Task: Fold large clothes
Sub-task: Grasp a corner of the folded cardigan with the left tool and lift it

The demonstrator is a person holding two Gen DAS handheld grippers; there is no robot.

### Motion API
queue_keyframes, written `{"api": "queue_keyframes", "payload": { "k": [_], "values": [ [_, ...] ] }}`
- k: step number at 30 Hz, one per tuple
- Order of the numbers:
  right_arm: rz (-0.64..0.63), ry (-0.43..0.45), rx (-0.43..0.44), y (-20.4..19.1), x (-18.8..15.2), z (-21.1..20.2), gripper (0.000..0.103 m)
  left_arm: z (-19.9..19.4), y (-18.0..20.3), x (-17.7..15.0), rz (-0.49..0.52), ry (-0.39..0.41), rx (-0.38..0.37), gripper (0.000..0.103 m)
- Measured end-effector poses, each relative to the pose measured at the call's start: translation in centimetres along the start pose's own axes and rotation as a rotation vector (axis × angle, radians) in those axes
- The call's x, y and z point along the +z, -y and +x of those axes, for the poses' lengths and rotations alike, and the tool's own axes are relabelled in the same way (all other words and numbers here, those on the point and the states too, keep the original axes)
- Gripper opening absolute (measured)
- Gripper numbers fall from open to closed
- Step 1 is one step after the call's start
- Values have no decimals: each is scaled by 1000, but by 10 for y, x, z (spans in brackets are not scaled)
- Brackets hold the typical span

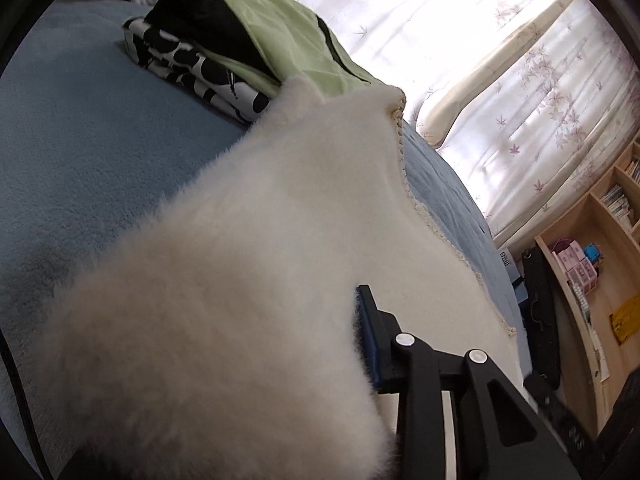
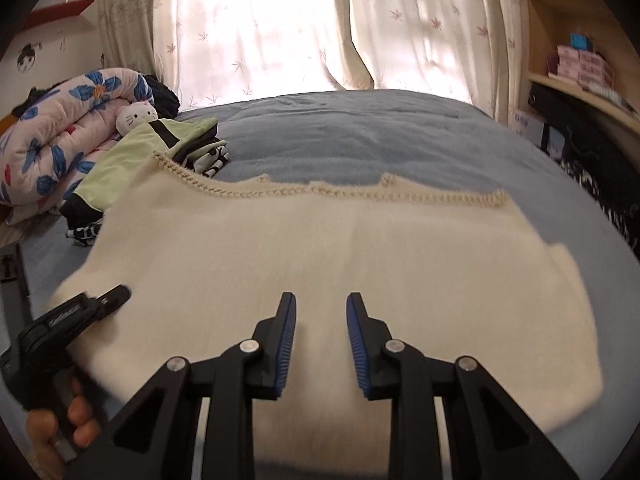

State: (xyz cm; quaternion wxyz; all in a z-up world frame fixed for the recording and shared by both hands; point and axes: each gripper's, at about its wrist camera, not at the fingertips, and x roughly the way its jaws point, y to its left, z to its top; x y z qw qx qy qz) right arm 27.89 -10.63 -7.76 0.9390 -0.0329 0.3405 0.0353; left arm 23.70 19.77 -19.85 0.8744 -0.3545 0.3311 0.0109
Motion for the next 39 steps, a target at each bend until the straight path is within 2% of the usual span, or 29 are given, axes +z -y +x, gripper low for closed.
{"api": "queue_keyframes", "payload": {
  "k": [4, 8, 11, 17, 21, 23, 25, 28, 30, 33, 34, 35, 37, 39],
  "values": [
    [-38, -97, 25, -5, -10, 41, 14, -21, 11, -5, 100, 64, 57, 26],
    [-80, -75, 10, -8, -19, 41, 15, -31, 40, -6, 211, 116, 132, 22],
    [-33, -98, 69, 4, -17, 41, 15, -46, 69, -7, 312, 170, 164, 21],
    [104, -160, 210, 33, -17, 41, 15, -74, 163, -14, 492, 256, 105, 20],
    [329, -249, 334, 81, -15, 27, 11, -72, 237, -33, 596, 263, 11, 19],
    [403, -228, 272, 116, -18, 2, 11, -67, 265, -47, 621, 241, -42, 19],
    [421, -174, 149, 152, -23, -27, 12, -54, 289, -64, 624, 193, -101, 19],
    [467, -141, -8, 207, -38, -60, 13, -33, 317, -98, 644, 123, -155, 19],
    [495, -136, -65, 233, -50, -72, 13, -8, 332, -132, 670, 38, -176, 19],
    [569, -150, -102, 268, -74, -81, 13, 35, 339, -182, 747, -107, -133, 19],
    [591, -163, -106, 277, -82, -81, 13, 50, 339, -203, 789, -141, -83, 19],
    [609, -174, -107, 283, -90, -79, 13, 52, 342, -218, 831, -119, -56, 19],
    [639, -183, -94, 292, -100, -77, 13, 47, 345, -227, 883, -74, -31, 19],
    [660, -187, -66, 295, -104, -71, 13, 47, 346, -218, 838, -96, -40, 19]
  ]
}}
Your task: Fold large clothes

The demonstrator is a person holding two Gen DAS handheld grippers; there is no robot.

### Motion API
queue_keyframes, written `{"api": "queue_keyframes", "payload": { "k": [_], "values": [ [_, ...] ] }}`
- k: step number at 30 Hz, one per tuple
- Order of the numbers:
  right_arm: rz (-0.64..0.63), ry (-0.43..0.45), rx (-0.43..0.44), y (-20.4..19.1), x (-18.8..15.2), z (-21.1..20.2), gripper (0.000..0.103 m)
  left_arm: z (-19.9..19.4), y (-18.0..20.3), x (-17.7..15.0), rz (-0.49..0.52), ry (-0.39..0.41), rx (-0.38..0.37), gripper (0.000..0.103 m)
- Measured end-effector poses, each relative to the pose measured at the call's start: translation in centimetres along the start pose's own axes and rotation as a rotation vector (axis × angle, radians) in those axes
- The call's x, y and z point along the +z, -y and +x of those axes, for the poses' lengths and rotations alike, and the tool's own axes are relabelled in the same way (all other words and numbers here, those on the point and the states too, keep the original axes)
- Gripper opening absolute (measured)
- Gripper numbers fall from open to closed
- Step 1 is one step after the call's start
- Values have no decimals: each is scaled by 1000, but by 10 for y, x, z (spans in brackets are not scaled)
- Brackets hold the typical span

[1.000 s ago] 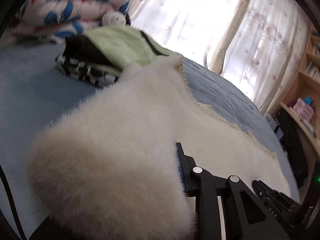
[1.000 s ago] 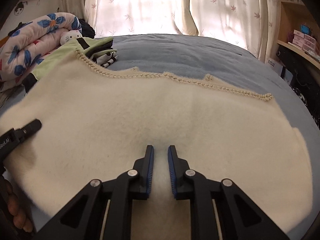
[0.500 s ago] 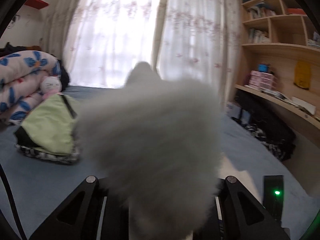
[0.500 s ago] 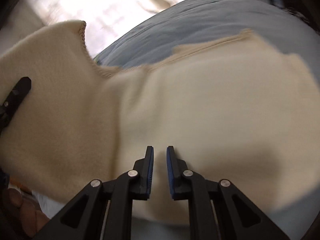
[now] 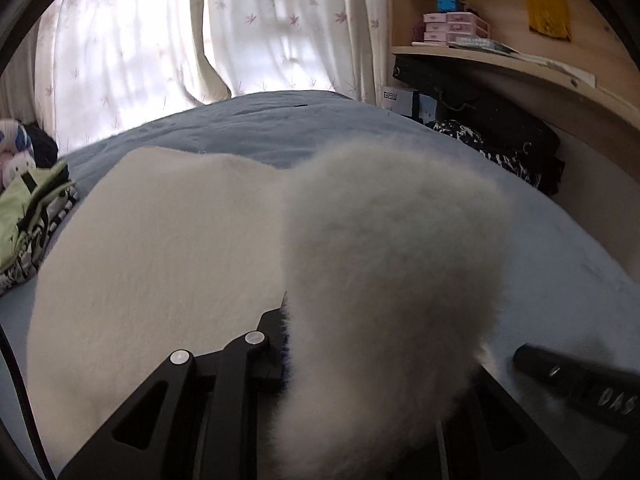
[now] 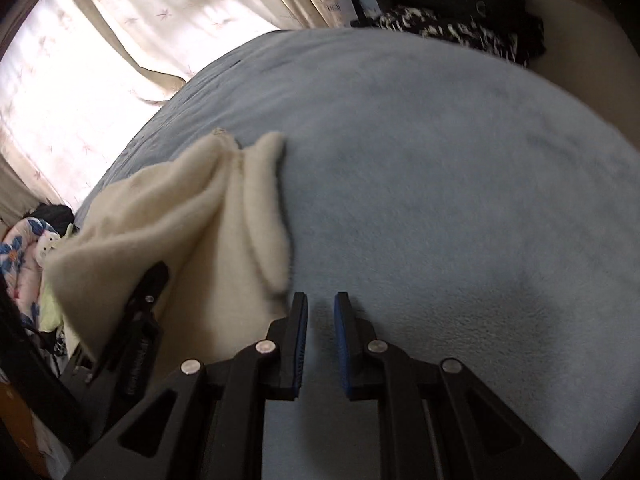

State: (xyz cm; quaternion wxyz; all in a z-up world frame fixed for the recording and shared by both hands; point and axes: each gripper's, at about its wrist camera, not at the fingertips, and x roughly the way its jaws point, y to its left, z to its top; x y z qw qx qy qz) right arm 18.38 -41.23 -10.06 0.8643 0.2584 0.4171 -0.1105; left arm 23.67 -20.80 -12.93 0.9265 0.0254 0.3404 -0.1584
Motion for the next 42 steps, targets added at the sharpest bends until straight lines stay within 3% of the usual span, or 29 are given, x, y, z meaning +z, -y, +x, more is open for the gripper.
{"api": "queue_keyframes", "payload": {
  "k": [5, 11, 12, 14, 16, 20, 23, 25, 29, 32, 34, 38, 42],
  "values": [
    [-33, 15, 26, -5, 0, 5, 13, -6, -8, 13, -66, 9, -35, 19],
    [-4, -2, 34, 6, 0, 14, 13, 16, 18, 6, 0, -19, -18, 21],
    [-1, -1, 37, 7, -1, 12, 13, 13, 18, 7, -3, -23, -31, 24],
    [2, -1, 42, 7, -1, 12, 13, 7, 12, 12, -42, -64, -127, 61],
    [0, 1, 45, 7, -1, 12, 15, -1, 13, 18, -59, -97, -208, 80],
    [3, 8, 41, 8, -1, 9, 15, -29, 13, 26, -50, -127, -279, 85],
    [9, 19, 37, 7, -1, 1, 15, -55, -11, 30, -127, -161, -325, 85],
    [14, 29, 55, 4, 1, -9, 16, -70, -35, 31, -173, -165, -306, 86],
    [-19, 50, 135, -12, 6, -40, 43, -91, -102, 27, -270, -166, -170, 88],
    [-86, 59, 188, -34, 13, -62, 55, -92, -141, 18, -305, -194, -43, 88],
    [-124, 55, 217, -48, 21, -69, 61, -89, -165, 11, -339, -229, 1, 88],
    [-204, -22, 240, -80, 42, -61, 65, -69, -188, 0, -363, -294, 8, 88],
    [-316, -120, 216, -111, 51, -33, 65, -57, -199, -1, -382, -310, -49, 88]
  ]
}}
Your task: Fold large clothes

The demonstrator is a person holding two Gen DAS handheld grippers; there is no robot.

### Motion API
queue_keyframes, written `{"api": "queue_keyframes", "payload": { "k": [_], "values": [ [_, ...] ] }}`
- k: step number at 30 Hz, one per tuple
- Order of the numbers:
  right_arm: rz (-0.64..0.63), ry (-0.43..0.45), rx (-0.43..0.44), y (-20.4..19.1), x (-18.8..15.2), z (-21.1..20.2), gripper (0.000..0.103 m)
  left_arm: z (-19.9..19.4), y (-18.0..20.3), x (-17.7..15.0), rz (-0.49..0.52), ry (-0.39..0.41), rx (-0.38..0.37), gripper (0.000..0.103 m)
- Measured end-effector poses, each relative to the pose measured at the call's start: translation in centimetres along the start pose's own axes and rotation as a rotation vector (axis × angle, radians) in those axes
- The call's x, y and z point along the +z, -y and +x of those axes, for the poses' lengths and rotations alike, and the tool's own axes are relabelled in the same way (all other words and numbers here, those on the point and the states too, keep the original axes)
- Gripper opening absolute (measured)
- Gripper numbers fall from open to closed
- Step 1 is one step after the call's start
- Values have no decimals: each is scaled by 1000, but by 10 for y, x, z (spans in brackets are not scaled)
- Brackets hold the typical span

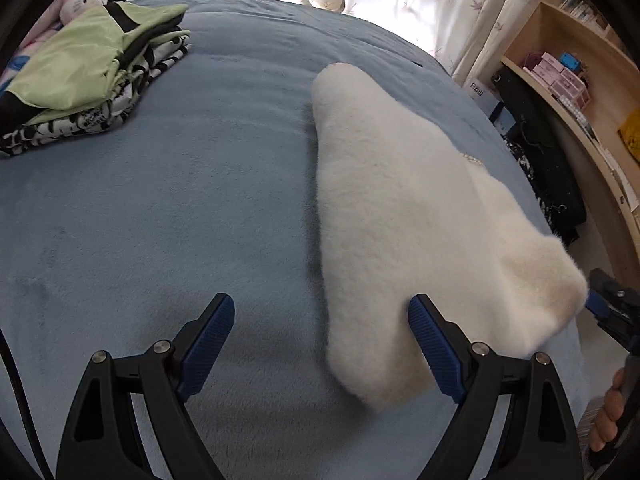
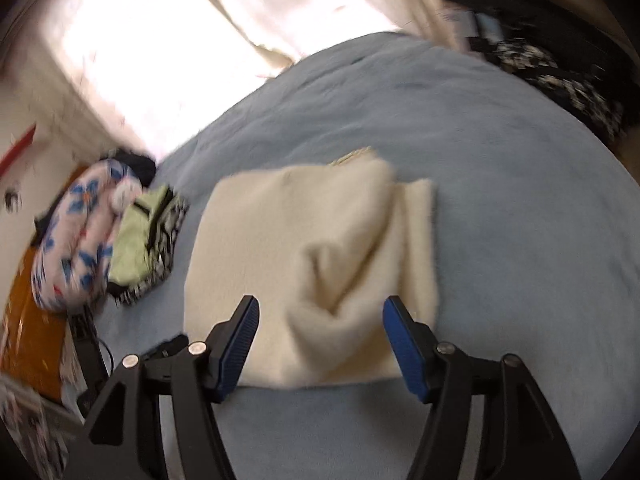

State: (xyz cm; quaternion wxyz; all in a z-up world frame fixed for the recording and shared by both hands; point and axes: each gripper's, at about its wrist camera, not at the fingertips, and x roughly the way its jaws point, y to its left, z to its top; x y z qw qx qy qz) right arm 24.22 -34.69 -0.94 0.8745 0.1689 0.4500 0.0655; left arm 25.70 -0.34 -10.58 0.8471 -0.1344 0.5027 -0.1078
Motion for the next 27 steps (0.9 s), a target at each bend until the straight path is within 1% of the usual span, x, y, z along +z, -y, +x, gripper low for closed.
{"api": "queue_keyframes", "payload": {
  "k": [2, 3, 4, 5, 6, 7, 8, 9, 11, 12, 13, 14, 15, 17, 18, 19, 21, 22, 24, 25, 26, 27],
  "values": [
    [-41, -59, -16, -8, 8, 21, 64, 2, 3, 4, 12, 6, -11, 88],
    [-53, -82, -42, -10, 11, 31, 61, 3, 5, 7, 25, 8, -20, 88],
    [-57, -118, -79, -9, 14, 45, 42, 5, 7, 8, 33, 7, -25, 88],
    [-53, -148, -88, -8, 15, 54, 19, 7, 8, 10, 41, 5, -31, 88],
    [-37, -182, -84, -5, 17, 64, 19, 9, 9, 13, 45, 2, -36, 88],
    [-43, -179, -83, -5, 18, 65, 18, 11, 11, 16, 49, -3, -40, 88],
    [-68, -158, -81, -8, 19, 58, 16, 14, 16, 19, 53, -6, -40, 87],
    [-97, -111, -78, -12, 19, 45, 16, 14, 19, 21, 62, -6, -39, 85],
    [-128, 12, -42, -11, 19, 7, 15, 10, 29, 23, 96, 1, -48, 71],
    [-119, 46, -12, -5, 19, -4, 15, 8, 34, 22, 113, 8, -59, 70],
    [-101, 56, 9, 10, 15, -10, 15, 7, 37, 20, 124, 15, -71, 70],
    [-84, 46, -9, 21, 12, -6, 15, 9, 41, 18, 159, 4, -74, 70],
    [-63, 21, -33, 33, 8, 3, 15, 14, 47, 13, 171, -12, -87, 70],
    [-28, -77, -82, 60, -11, 38, 15, 25, 55, 5, 185, -30, -79, 69],
    [6, -104, -69, 71, -20, 49, 16, 31, 58, 0, 189, -36, -69, 69],
    [23, -88, -55, 74, -25, 51, 16, 36, 60, -4, 187, -40, -66, 69],
    [25, -56, -32, 72, -27, 44, 18, 37, 58, -6, 177, -18, -65, 69],
    [40, -65, -14, 72, -26, 39, 21, 36, 55, -4, 161, -21, -83, 69],
    [42, -77, 0, 70, -22, 33, 21, 34, 50, -2, 148, -36, -103, 71],
    [32, -73, -5, 69, -20, 28, 23, 33, 48, 0, 149, -47, -108, 71],
    [27, -66, -20, 68, -16, 24, 31, 31, 47, 3, 153, -60, -116, 71],
    [27, -47, -28, 68, -11, 17, 36, 30, 46, 6, 153, -71, -125, 71]
  ]
}}
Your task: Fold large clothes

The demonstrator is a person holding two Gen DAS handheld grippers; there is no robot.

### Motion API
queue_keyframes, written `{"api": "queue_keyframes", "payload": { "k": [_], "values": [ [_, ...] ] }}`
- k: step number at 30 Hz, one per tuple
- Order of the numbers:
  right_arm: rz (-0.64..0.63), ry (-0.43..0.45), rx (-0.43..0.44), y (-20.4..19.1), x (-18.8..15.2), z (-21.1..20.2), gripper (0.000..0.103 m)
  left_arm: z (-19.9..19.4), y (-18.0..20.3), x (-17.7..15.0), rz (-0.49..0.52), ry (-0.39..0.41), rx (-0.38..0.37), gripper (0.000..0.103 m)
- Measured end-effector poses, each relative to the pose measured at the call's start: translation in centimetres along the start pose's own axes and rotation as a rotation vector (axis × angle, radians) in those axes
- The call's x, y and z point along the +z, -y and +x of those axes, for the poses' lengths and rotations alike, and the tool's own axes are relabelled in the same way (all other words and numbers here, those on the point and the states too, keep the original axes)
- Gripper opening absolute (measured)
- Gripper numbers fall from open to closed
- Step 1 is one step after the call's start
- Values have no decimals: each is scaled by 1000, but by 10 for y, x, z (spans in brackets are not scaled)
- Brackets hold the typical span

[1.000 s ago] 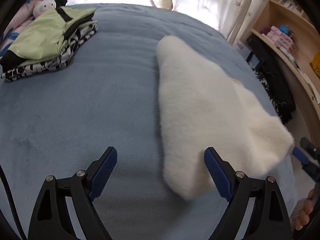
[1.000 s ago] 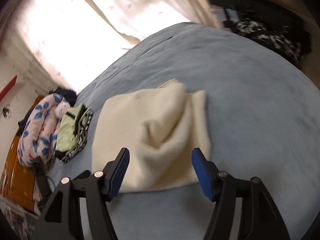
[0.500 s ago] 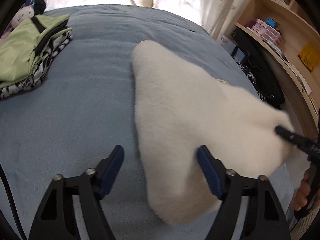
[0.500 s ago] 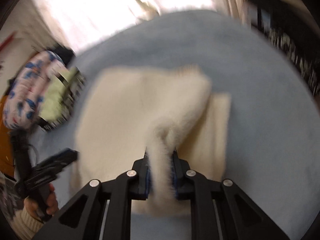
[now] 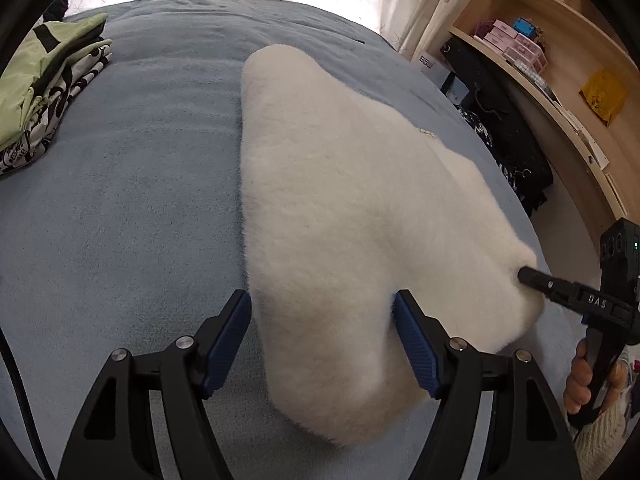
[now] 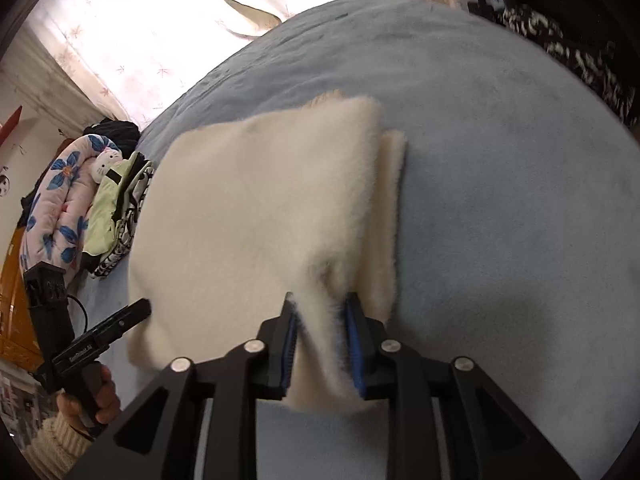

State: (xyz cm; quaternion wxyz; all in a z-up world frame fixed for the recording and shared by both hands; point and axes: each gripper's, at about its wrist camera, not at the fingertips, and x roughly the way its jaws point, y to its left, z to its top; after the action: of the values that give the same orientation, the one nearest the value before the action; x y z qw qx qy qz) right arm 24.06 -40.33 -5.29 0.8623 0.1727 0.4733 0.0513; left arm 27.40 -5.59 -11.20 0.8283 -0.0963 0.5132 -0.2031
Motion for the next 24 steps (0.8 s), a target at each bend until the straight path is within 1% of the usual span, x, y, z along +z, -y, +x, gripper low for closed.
{"api": "queue_keyframes", "payload": {
  "k": [1, 2, 4, 6, 7, 8, 10, 13, 15, 16, 17, 18, 19, 20, 21, 22, 23, 24],
  "values": [
    [4, 22, 2, 1, 5, -7, 47, -1, 0, 3, -15, 4, -5, 72],
    [15, 43, 11, 3, 10, -10, 55, -1, -1, 7, -17, 1, -5, 73],
    [55, 79, 17, 14, 27, -14, 62, -2, -4, 20, -22, 9, 5, 77],
    [86, 85, -3, 20, 43, -7, 63, 4, -4, 34, -23, 9, 25, 85],
    [101, 76, -5, 16, 54, 3, 63, 9, -3, 43, -22, -1, 25, 91],
    [117, 68, -2, 17, 59, 9, 63, 13, -2, 50, -40, -5, 36, 92],
    [159, 42, -1, 23, 74, 31, 62, 24, 2, 65, -41, -26, 45, 92],
    [183, 7, -32, 26, 90, 62, 62, 46, 12, 88, -34, -70, 93, 92],
    [199, -17, -24, 26, 95, 79, 62, 59, 14, 100, -52, -92, 121, 93],
    [190, -19, -21, 24, 98, 86, 53, 66, 13, 107, -71, -95, 134, 93],
    [167, -16, -33, 20, 100, 88, 42, 70, 13, 112, -81, -92, 139, 93],
    [136, -8, -30, 15, 101, 87, 28, 71, 14, 116, -81, -86, 139, 90],
    [104, 16, -31, 7, 103, 79, 18, 70, 15, 120, -67, -65, 150, 79],
    [83, 53, -9, 1, 104, 69, 12, 69, 15, 121, -59, -56, 158, 71],
    [58, 108, 32, -4, 104, 57, 12, 67, 12, 121, -55, -41, 156, 68],
    [36, 155, 50, -6, 101, 50, 12, 66, 8, 119, -56, -30, 148, 65],
    [39, 150, 38, -3, 101, 55, 12, 67, 3, 114, -55, -13, 136, 64],
    [66, 98, 24, 4, 100, 69, 12, 69, -1, 109, -49, 1, 121, 64]
  ]
}}
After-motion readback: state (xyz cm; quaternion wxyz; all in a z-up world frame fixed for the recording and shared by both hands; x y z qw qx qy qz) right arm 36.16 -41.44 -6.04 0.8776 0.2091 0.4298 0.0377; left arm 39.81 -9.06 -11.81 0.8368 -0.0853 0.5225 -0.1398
